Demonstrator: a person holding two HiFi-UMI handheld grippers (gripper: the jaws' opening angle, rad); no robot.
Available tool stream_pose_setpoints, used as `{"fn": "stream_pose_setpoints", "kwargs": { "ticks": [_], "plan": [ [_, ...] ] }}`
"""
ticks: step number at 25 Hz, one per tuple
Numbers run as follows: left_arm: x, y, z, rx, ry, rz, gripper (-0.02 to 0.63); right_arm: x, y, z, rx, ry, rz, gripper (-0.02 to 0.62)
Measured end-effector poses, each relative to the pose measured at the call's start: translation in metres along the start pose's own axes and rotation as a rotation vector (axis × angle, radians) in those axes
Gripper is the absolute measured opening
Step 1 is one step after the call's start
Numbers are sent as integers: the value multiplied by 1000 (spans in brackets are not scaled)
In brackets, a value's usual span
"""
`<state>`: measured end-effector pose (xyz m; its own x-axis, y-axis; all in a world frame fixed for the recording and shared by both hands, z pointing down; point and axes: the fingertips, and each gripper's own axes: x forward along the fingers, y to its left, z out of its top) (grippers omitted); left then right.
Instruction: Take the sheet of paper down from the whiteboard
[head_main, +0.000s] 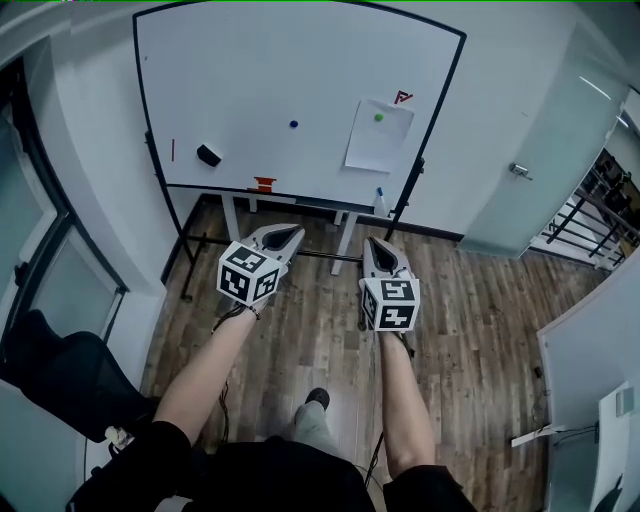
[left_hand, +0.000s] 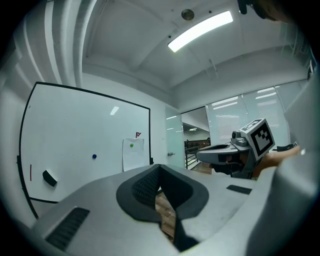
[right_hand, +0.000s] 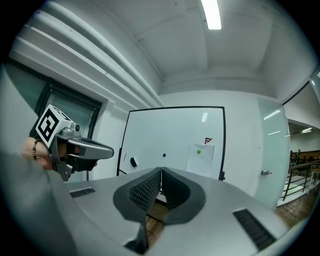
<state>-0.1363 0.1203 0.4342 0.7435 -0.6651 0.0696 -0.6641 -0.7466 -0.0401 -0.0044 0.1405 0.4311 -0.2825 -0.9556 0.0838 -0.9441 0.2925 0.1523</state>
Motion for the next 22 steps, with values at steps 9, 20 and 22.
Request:
{"fn": "stream_pose_setpoints", "kwargs": {
  "ticks": [9, 20, 22],
  "plan": [
    [96, 65, 15, 6, 12, 11, 20, 97, -68, 4, 11, 8, 1, 25],
    [200, 106, 25, 14, 29, 39, 20, 185, -144, 3, 20, 5, 42, 25],
    [214, 112, 25, 13, 33, 47, 20, 198, -155, -1, 23, 10, 53, 25]
  ]
}}
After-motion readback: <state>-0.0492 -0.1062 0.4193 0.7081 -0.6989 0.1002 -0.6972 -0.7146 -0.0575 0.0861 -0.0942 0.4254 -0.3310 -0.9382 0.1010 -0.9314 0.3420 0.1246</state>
